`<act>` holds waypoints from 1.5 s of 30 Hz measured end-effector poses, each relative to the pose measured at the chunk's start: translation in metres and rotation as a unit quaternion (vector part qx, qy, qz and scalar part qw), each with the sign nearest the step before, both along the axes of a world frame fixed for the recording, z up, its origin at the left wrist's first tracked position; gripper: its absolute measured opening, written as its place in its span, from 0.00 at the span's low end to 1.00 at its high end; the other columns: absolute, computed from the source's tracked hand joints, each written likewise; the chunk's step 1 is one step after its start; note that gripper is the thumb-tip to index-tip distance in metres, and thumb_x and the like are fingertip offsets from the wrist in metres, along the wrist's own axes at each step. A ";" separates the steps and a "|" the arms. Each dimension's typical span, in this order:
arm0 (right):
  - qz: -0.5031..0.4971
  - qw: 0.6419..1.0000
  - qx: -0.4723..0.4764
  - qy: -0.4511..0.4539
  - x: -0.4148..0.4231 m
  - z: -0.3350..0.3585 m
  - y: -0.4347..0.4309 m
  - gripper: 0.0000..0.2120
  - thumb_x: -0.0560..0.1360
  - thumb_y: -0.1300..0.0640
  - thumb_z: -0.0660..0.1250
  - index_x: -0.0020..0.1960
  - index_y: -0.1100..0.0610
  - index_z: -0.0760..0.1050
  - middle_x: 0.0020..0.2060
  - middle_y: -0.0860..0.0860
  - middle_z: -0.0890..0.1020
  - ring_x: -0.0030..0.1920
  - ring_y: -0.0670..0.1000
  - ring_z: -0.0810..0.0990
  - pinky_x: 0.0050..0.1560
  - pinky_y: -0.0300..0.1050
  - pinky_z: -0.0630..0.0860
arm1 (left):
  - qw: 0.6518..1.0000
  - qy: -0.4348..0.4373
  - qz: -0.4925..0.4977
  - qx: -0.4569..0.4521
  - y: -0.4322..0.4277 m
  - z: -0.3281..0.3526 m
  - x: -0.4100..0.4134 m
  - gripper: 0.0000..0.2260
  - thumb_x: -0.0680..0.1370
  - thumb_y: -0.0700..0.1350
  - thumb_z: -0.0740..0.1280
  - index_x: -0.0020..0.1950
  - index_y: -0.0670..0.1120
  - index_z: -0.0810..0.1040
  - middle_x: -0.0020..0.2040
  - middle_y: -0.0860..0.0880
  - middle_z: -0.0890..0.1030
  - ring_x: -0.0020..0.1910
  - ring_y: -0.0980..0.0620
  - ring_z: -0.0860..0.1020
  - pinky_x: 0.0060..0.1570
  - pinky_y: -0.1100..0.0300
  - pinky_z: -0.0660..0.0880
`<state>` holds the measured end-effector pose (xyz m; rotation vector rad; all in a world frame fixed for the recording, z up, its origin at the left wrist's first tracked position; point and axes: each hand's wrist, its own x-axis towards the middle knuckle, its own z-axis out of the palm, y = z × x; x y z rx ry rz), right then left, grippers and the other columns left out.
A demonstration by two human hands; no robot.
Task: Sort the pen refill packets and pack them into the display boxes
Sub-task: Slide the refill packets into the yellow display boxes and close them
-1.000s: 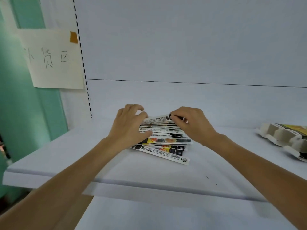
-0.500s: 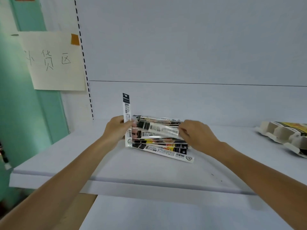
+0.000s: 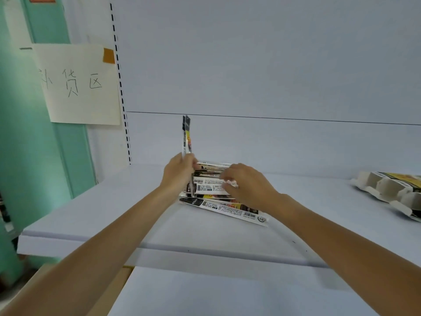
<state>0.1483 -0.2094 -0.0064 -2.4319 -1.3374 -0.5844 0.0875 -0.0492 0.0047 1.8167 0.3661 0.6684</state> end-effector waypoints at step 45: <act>-0.014 0.953 0.106 0.282 -0.004 0.018 -0.088 0.20 0.74 0.55 0.63 0.64 0.50 0.64 0.48 0.52 0.79 0.41 0.48 0.78 0.38 0.39 0.76 | 0.947 0.037 -0.280 -0.151 -0.135 0.005 0.031 0.11 0.81 0.54 0.54 0.50 0.50 0.73 0.46 0.49 0.79 0.42 0.55 0.79 0.39 0.60 0.72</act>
